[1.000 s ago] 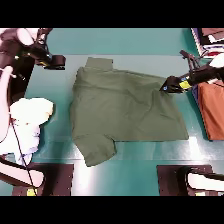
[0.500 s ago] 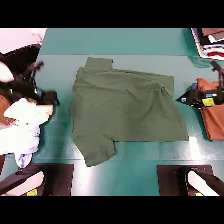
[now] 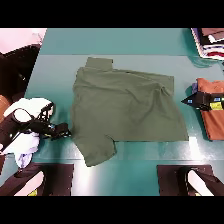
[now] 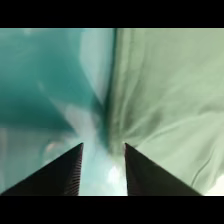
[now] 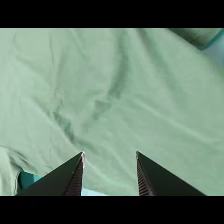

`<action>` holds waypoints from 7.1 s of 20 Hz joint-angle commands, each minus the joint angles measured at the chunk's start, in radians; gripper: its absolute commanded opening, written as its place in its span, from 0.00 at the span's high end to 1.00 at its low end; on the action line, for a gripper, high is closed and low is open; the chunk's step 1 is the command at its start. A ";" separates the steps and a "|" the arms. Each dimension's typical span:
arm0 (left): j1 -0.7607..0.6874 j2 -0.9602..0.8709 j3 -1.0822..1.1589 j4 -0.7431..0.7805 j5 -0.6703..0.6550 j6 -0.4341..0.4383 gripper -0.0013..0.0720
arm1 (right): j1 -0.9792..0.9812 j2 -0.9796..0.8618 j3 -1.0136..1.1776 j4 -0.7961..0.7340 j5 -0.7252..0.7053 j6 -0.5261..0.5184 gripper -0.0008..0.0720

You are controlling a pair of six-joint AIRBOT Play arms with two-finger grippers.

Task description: Fold the shirts.

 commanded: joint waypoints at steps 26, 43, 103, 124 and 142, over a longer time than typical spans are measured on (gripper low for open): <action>-0.154 0.012 0.228 -0.029 0.070 0.029 0.94 | -0.328 -0.249 -0.440 -0.185 -0.030 0.025 0.24; -0.108 0.253 1.128 0.196 0.007 -0.017 0.95 | 0.029 0.132 0.493 -0.195 -0.107 0.033 0.96; -0.108 -0.304 0.589 0.360 -0.183 -0.008 0.35 | 0.057 -0.357 0.181 -0.300 0.071 0.037 0.50; -0.108 0.154 -0.125 -0.142 0.030 -0.043 0.94 | -0.049 -0.133 -0.008 -0.105 0.016 0.011 0.46; -0.108 0.156 -0.011 -0.027 -0.058 -0.013 0.95 | -0.211 -0.323 -0.348 -0.212 -0.002 0.006 0.46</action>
